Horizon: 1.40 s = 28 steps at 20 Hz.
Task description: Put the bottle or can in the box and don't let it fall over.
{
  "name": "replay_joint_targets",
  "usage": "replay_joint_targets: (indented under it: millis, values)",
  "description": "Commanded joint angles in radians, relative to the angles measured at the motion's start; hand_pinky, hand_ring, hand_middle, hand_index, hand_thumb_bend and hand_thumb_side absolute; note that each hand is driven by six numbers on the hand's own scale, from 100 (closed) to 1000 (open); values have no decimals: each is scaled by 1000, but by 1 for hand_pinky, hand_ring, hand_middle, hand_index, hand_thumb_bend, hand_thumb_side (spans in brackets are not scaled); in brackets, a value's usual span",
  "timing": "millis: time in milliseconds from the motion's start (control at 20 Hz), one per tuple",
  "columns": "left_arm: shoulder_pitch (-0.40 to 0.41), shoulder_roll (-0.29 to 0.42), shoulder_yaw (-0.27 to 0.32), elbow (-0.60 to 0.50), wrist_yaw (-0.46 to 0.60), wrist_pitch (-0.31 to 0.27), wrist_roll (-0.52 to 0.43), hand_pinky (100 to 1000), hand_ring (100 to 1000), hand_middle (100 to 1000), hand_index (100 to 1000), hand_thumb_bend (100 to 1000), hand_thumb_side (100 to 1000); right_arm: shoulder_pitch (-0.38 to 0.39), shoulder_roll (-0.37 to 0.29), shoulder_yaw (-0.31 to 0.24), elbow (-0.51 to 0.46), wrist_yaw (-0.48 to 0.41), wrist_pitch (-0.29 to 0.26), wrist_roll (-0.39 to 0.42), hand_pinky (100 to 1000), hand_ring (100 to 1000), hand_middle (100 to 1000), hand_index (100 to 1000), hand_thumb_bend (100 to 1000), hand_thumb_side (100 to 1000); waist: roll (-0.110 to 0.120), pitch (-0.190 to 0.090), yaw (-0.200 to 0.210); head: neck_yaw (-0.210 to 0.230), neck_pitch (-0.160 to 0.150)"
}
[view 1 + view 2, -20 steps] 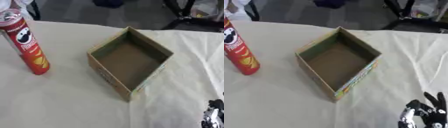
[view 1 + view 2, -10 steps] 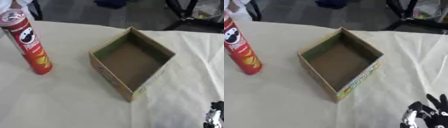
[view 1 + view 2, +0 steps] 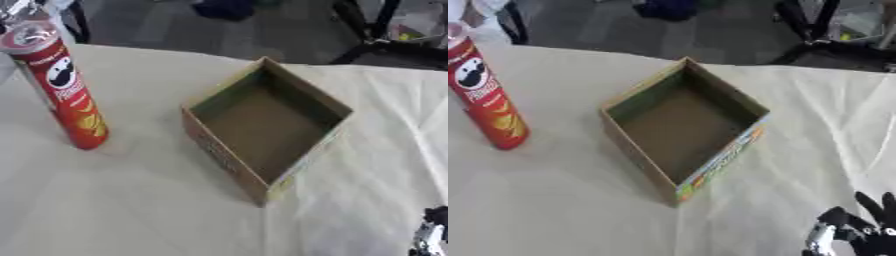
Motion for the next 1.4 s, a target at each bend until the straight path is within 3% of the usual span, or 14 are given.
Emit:
replay_joint_targets:
  millis: [50,350,550,700,900,1000,1400]
  values:
    - [-33,7,3,68,-34,7,-16,850,958,1000,1000,100,822,-1,-15,-1,-12,5,2,-2,374,587,759,960,100,605,7,-21,2,1,0]
    - [-51,-16,-12,122,-42,-23,-67,878,982,1000,1000,100,863,0,-17,-2,-12,1,3,-2,375,587,759,959,100,606,11,-25,-1,15,0]
    - [-61,-25,-19,131,-35,-71,-80,863,973,1000,1000,100,868,5,-23,-5,-12,-1,1,-2,376,587,758,958,100,606,13,-34,2,37,-24]
    - [-69,-34,-31,138,-25,-104,-104,876,977,1000,1000,100,893,13,-33,-7,-12,-3,-3,-2,380,587,757,957,100,605,15,-50,6,41,-32]
    - [-75,-45,-42,151,-17,-136,-156,896,984,1000,1000,100,938,29,-45,-8,-12,-6,-12,-2,382,588,757,956,100,603,15,-72,11,36,-21]
    - [-77,-48,-49,153,-9,-153,-198,920,998,1000,1000,100,1000,37,-49,-9,-12,-7,-14,-2,383,588,756,955,100,603,15,-81,13,33,-16]
    - [-90,-53,-52,160,46,-192,-419,948,1000,1000,1000,100,1000,48,-53,-5,-12,-9,-17,-2,381,588,755,954,100,603,12,-92,17,3,-30]
